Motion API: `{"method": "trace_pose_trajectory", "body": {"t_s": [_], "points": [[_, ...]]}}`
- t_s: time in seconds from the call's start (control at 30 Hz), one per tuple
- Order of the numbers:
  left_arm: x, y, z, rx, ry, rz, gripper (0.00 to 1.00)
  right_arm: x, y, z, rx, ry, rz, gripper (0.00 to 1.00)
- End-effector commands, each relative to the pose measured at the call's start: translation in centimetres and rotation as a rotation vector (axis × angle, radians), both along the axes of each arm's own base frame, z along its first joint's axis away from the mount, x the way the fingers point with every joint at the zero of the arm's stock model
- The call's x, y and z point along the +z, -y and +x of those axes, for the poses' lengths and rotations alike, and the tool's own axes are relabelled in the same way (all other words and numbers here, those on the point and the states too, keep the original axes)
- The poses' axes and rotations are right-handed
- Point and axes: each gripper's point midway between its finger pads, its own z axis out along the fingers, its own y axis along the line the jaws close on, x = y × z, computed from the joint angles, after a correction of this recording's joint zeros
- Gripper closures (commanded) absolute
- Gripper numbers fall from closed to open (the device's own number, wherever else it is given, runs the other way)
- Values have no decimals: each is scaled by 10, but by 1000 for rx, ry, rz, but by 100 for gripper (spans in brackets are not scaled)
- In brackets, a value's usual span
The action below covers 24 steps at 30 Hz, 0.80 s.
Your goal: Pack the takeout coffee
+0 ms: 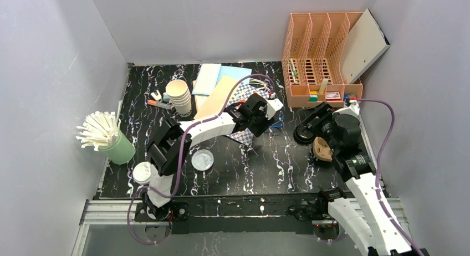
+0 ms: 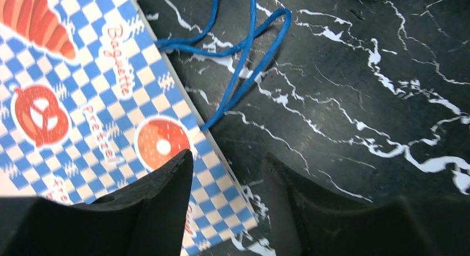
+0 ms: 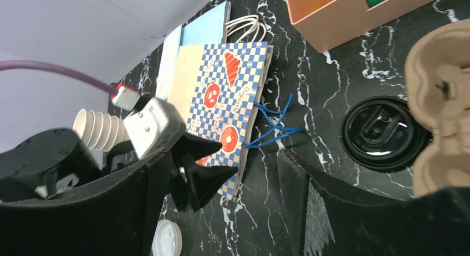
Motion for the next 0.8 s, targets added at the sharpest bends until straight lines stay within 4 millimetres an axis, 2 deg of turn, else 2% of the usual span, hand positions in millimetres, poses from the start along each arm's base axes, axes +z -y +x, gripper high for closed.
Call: {"method": "trace_pose_trajectory", "body": {"t_s": [0.0, 0.2, 0.43, 0.53, 0.67, 0.77], "points": [[5, 14, 13, -137, 63, 41, 56, -5, 17, -15, -45, -14, -70, 21], [-10, 28, 15, -224, 42, 62, 54, 7, 14, -18, -23, 4, -62, 21], [-23, 26, 25, -268, 66, 148, 59, 13, 10, -16, -10, 20, -57, 20], [-25, 24, 30, -260, 67, 160, 64, 12, 9, -15, -4, 16, -56, 20], [-31, 24, 34, -259, 49, 162, 63, 9, 7, -14, 3, 7, -51, 20], [-36, 25, 37, -261, 23, 156, 68, 9, 5, -13, 9, 9, -40, 20]]}}
